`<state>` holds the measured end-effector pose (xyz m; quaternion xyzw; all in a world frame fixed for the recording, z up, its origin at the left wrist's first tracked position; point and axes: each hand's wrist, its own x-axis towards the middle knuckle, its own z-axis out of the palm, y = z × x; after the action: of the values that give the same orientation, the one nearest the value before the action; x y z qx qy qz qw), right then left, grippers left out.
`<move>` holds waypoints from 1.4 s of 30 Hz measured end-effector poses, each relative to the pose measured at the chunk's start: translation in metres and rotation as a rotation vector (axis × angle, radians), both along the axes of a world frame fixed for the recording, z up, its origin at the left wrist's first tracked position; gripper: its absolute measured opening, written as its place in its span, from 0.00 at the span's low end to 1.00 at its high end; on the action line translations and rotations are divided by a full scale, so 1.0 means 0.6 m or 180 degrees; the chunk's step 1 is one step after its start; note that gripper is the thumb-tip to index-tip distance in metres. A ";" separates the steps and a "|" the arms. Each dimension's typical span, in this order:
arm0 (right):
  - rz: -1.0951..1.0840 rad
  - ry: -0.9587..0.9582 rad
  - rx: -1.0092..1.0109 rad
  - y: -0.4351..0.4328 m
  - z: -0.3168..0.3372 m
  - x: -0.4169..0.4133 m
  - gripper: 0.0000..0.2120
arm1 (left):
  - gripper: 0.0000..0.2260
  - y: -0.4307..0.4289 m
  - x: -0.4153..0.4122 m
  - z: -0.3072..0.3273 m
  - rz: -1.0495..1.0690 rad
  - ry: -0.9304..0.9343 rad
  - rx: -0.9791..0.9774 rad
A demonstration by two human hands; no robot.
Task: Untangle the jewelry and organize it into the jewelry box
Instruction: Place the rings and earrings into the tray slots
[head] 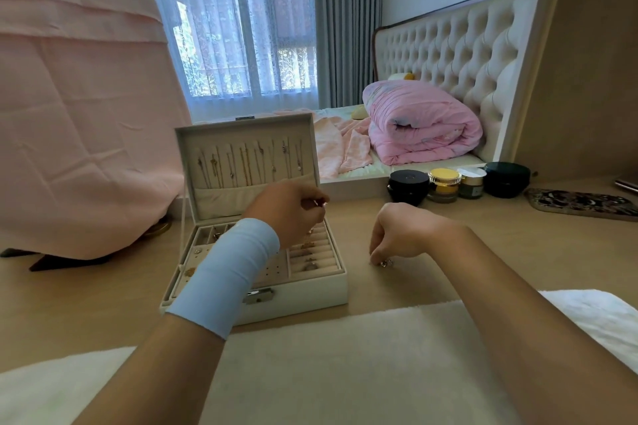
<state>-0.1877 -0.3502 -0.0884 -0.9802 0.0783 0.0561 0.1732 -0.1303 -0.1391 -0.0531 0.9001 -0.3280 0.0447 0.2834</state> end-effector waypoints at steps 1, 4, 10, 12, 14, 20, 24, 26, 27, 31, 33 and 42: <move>0.0016 -0.0018 -0.0028 0.002 -0.001 0.001 0.04 | 0.11 0.011 0.001 0.002 -0.0025 0.0004 -0.0017; 0.0096 -0.0113 -0.0057 0.009 -0.002 0.001 0.02 | 0.10 0.047 0.006 0.009 -0.0031 -0.0021 -0.0064; 0.0159 -0.0816 0.0347 0.041 0.019 -0.001 0.03 | 0.07 0.108 0.019 0.024 -0.0039 0.0113 -0.0199; 0.0238 -0.0977 0.0543 0.064 0.028 -0.002 0.02 | 0.07 0.125 0.022 0.027 -0.0021 0.0096 -0.0301; 0.0330 -0.1185 0.0678 0.089 0.035 -0.003 0.02 | 0.07 0.135 0.027 0.028 -0.0005 0.0130 -0.0345; 0.0389 -0.1533 0.0937 0.156 0.049 -0.017 0.04 | 0.07 0.158 0.037 0.025 -0.0091 0.0406 -0.0141; 0.0450 -0.1434 0.1099 0.191 0.047 -0.012 0.04 | 0.07 0.181 0.053 0.028 0.0024 0.0539 -0.0169; 0.0490 -0.1358 0.0955 0.211 0.043 -0.003 0.04 | 0.07 0.189 0.059 0.030 0.0054 0.0606 -0.0214; 0.0510 -0.1313 0.0771 0.221 0.041 0.004 0.04 | 0.07 0.193 0.062 0.030 0.0070 0.0639 -0.0219; 0.0585 -0.1155 0.0231 0.255 0.040 0.032 0.03 | 0.08 0.202 0.064 0.030 0.0087 0.0675 -0.0182; 0.0591 -0.1081 0.0043 0.262 0.037 0.042 0.03 | 0.07 0.204 0.066 0.029 0.0085 0.0697 -0.0230; 0.1055 -0.1470 0.0192 0.331 0.030 0.038 0.04 | 0.07 0.235 0.083 0.035 0.0272 0.0678 -0.0490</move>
<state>-0.1648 -0.1514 -0.0706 -0.9608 -0.1262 -0.1389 0.2039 -0.0807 0.0021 -0.0320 0.8884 -0.2530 -0.0139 0.3827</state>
